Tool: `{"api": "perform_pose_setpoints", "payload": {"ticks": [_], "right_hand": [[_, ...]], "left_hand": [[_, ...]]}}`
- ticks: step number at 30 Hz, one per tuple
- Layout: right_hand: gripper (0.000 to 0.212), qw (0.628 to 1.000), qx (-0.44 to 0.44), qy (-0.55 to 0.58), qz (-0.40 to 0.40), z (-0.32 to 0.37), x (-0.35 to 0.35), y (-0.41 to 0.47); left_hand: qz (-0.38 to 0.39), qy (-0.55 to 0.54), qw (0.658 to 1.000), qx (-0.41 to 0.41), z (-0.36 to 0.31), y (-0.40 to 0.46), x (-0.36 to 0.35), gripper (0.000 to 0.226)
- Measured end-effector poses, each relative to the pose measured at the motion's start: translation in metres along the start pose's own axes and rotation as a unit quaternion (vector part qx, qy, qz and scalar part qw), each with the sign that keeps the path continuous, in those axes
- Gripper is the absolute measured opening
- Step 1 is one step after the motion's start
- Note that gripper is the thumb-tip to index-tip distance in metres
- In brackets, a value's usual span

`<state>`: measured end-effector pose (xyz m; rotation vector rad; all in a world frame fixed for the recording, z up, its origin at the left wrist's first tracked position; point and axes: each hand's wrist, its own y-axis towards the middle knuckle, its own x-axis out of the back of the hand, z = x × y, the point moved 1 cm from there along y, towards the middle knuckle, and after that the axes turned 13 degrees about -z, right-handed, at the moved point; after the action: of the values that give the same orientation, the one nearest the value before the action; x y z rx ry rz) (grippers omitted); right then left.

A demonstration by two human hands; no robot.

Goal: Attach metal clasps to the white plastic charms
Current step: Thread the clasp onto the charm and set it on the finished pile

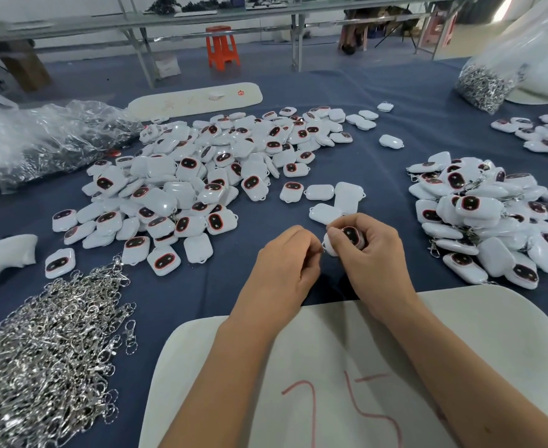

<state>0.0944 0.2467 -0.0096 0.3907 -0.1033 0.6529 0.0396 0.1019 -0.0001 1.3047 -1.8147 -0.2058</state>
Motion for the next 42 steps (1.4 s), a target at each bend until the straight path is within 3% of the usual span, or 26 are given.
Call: {"api": "perform_pose_setpoints", "payload": {"ticks": [20, 27, 31, 38, 42], "right_hand": [[0.019, 0.991, 0.069, -0.112, 0.013, 0.010, 0.003, -0.005], [0.018, 0.994, -0.064, 0.055, 0.062, 0.005, 0.004, -0.004], [0.018, 0.991, -0.079, 0.108, -0.004, 0.004, 0.007, -0.002], [0.024, 0.998, -0.038, 0.029, 0.052, 0.003, 0.003, -0.004], [0.025, 0.992, 0.048, -0.014, 0.115, 0.010, 0.003, -0.008]], "left_hand": [[0.044, 0.060, 0.995, 0.058, -0.002, -0.004, -0.007, 0.007], [-0.021, 0.020, 0.999, 0.034, 0.001, -0.001, -0.005, 0.013], [-0.019, -0.042, 0.997, 0.059, 0.005, -0.001, -0.004, 0.015], [-0.011, -0.083, 0.992, 0.091, 0.006, -0.001, -0.003, 0.016], [-0.028, -0.090, 0.990, 0.102, 0.009, 0.000, 0.000, 0.017]]}}
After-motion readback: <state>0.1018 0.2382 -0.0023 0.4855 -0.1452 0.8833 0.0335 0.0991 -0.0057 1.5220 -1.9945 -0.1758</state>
